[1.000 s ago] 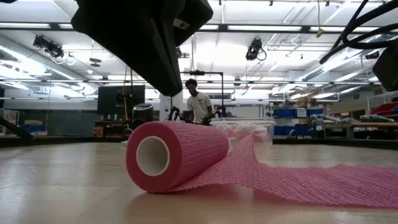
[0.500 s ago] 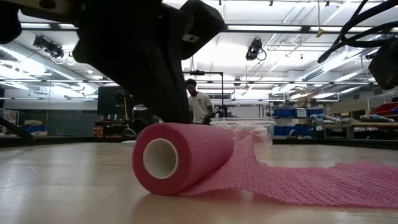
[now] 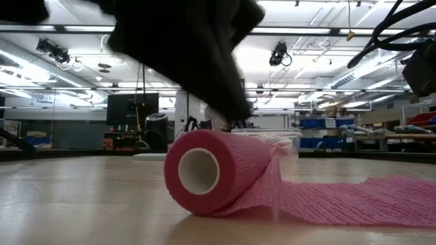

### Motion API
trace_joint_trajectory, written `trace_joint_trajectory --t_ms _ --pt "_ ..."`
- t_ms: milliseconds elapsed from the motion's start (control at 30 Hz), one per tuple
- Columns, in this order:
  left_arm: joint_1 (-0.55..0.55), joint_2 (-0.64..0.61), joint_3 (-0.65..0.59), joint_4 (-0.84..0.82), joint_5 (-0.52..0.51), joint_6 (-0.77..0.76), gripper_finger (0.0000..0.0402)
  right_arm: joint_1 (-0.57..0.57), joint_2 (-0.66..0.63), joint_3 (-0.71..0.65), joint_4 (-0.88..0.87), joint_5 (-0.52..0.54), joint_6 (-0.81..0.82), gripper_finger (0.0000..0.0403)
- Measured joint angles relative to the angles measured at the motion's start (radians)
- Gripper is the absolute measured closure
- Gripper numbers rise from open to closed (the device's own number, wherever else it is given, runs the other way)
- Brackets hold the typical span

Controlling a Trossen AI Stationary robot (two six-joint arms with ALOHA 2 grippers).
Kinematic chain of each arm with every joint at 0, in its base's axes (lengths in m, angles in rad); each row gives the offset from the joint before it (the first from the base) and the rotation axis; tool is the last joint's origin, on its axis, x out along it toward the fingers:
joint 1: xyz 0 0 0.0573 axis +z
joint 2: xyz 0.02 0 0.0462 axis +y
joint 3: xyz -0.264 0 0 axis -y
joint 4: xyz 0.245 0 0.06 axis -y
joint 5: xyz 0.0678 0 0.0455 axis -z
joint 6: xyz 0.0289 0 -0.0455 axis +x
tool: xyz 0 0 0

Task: Roll bandage
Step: Roll the pink bandage

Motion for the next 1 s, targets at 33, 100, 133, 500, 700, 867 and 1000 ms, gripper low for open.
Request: trace_joint_trajectory --t_ms 33,100,133,500,700,867,1000 --pt "0.0 -0.001 0.005 0.008 0.0 0.0 0.0401 0.0 0.0 0.0 0.0 0.001 0.0 0.0392" --pt "0.0 -0.002 0.013 0.009 -0.002 0.0 0.0401 0.0 0.0 0.0 0.0 0.002 0.0 0.0392" --pt "0.0 -0.002 0.015 0.004 -0.006 0.0 0.0401 0.0 0.0 0.0 0.0 0.003 0.0 0.0392" --pt "0.0 -0.002 0.03 -0.019 -0.039 -0.002 0.0401 0.0 0.0 0.0 0.001 0.005 -0.001 0.0392" --pt "-0.001 -0.009 0.05 -0.076 -0.05 -0.004 0.0401 0.0 0.0 0.0 0.002 0.008 -0.002 0.0392" --pt "-0.001 -0.011 0.119 -0.198 -0.066 -0.008 0.0401 0.0 0.0 0.0 0.002 0.022 -0.016 0.0392" --pt "-0.001 -0.011 0.131 -0.241 -0.077 -0.009 0.0401 -0.003 0.0 0.0 0.002 0.029 -0.016 0.0392"
